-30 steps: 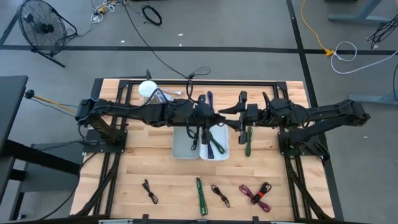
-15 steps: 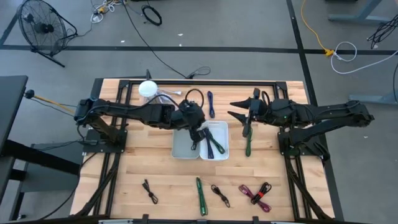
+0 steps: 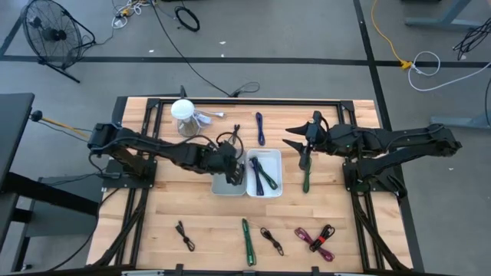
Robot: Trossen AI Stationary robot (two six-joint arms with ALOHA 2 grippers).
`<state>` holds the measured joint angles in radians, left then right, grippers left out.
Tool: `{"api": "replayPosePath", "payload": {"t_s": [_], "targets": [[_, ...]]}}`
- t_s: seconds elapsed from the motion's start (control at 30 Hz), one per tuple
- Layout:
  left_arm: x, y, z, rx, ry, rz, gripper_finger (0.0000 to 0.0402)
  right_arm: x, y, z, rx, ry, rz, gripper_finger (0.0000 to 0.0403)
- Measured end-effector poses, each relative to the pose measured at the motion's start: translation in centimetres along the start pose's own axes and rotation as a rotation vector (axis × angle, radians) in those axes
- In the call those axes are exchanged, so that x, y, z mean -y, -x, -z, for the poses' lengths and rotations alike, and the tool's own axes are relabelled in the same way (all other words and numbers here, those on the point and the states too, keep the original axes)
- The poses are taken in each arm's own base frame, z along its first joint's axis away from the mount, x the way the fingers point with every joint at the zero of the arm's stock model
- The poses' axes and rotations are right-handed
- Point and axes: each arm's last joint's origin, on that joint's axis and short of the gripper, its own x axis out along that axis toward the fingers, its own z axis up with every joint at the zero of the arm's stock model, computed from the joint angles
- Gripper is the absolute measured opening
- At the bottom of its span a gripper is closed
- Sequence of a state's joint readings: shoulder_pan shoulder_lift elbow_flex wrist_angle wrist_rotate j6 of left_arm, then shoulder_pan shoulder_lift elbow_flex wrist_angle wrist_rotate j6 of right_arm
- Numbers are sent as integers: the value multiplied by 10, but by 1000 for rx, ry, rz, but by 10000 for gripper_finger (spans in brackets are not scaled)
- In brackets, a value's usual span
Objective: Pick & Place USB Port
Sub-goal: Put the black charger cable into the gray bin
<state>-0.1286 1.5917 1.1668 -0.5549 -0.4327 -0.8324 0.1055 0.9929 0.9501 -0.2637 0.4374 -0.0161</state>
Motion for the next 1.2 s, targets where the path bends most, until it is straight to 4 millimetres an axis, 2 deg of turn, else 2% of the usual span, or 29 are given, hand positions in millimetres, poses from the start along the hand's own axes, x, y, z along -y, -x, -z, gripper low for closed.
{"api": "replayPosePath", "payload": {"t_s": [0.17, 0.37, 0.43, 0.63, 0.8, 0.97, 1.2], "targets": [[-14, -12, 15, -19, 162, -18, 12, 0, 0, 3, -29, 6, -1, 165], [-24, -30, 37, -43, 247, 28, 12, 0, 0, 3, -31, 10, 0, 165], [-25, -34, 40, -29, 273, 49, 13, 0, 0, 3, -30, 14, -1, 165], [-32, -38, 38, -40, 295, 40, 77, 0, 0, 3, -32, 16, -1, 165], [-32, -38, 38, -41, 292, 40, 120, 0, 0, 3, -31, 15, -1, 165], [-32, -36, 37, -30, 151, 46, 142, 0, 0, 4, -33, 14, -1, 165], [-38, -1, 18, 109, 86, 72, 144, 0, 0, 4, -33, 7, -1, 165]]}}
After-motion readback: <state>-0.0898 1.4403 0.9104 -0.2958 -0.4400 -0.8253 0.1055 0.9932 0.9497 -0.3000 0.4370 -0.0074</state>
